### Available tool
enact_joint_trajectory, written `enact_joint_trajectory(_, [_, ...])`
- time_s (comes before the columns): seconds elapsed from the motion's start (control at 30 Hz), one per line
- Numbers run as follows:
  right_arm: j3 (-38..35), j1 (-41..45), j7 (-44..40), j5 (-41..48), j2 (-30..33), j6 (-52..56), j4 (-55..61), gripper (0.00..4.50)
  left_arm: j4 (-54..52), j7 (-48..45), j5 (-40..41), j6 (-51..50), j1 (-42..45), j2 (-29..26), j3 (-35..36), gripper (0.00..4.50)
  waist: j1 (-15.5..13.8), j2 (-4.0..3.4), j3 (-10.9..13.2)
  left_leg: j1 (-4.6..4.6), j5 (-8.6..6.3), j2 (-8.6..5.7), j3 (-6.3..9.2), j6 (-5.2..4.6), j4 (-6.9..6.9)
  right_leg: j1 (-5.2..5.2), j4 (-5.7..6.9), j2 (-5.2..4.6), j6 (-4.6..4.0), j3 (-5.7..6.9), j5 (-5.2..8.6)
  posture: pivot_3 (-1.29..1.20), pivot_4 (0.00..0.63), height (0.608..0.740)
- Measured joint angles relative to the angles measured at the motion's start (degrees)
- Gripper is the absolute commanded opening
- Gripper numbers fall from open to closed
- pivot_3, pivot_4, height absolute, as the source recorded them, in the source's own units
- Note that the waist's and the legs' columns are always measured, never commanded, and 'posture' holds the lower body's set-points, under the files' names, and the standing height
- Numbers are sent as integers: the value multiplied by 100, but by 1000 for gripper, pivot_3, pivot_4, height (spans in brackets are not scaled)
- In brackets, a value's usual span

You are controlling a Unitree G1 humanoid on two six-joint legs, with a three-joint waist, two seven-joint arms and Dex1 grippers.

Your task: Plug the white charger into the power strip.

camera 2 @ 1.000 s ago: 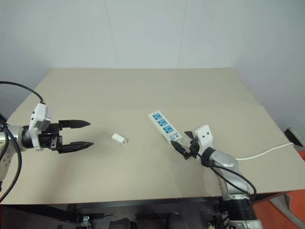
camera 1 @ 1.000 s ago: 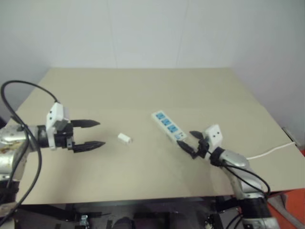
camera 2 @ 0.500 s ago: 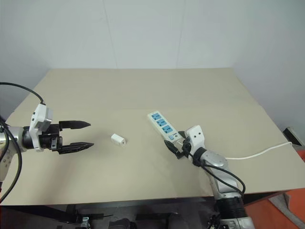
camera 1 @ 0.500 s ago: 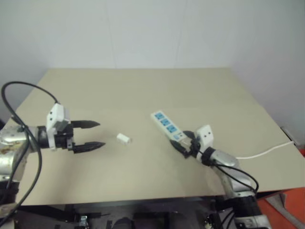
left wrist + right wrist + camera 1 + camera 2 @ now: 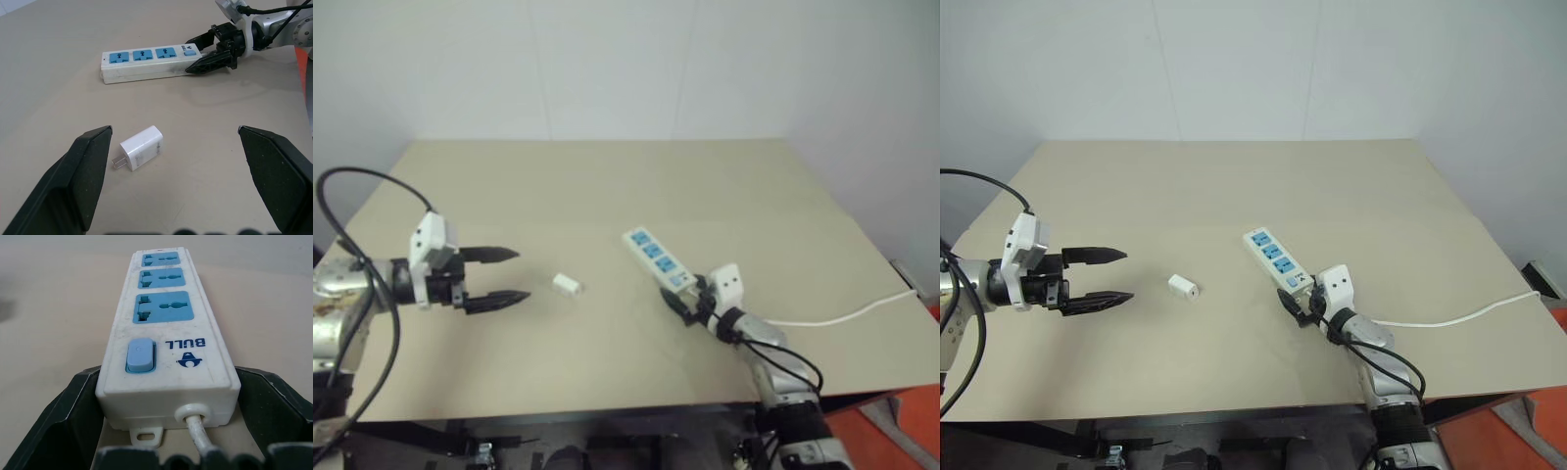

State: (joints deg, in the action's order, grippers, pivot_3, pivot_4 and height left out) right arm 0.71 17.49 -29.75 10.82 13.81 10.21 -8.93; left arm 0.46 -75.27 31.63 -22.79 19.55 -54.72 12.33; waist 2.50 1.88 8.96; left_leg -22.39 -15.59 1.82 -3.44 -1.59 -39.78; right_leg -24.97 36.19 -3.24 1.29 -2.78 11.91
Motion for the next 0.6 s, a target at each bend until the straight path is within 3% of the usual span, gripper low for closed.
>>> enact_joint_trajectory(0.17, [6, -2, 23, -61, -16, -86, -40, 3417, -25, 30, 2, -28, 3, 6, 0, 4500, 1, 0, 0, 3, 0, 0, 1, 0, 0, 2, 1, 0, 0, 0, 0, 0, 150, 740])
enact_joint_trajectory(0.33, [18, 1, -4, -113, 23, -156, -98, 3418, 61, 27, -143, -72, 587, 132, -389, 4500, -19, 4, -3, 9, 1, -3, 1, 1, -3, 15, -1, 2, 0, 3, 0, 0, 150, 740])
enact_joint_trajectory(0.43, [45, 64, -55, -145, 68, -225, -208, 3418, 504, -294, -530, 143, 1589, 293, -1048, 4500, -35, 8, -4, 20, 1, -6, -1, 2, -4, 31, -7, 6, 0, 6, 0, 0, 150, 740])
enact_joint_trajectory(0.6, [101, 305, -248, -167, 187, -222, -455, 3418, 2011, -1409, -1835, 583, 4108, 794, -2833, 4500, -39, 10, -4, 29, 0, -13, 4, 0, -2, 56, -25, 9, 3, 9, 1, 0, 150, 740])
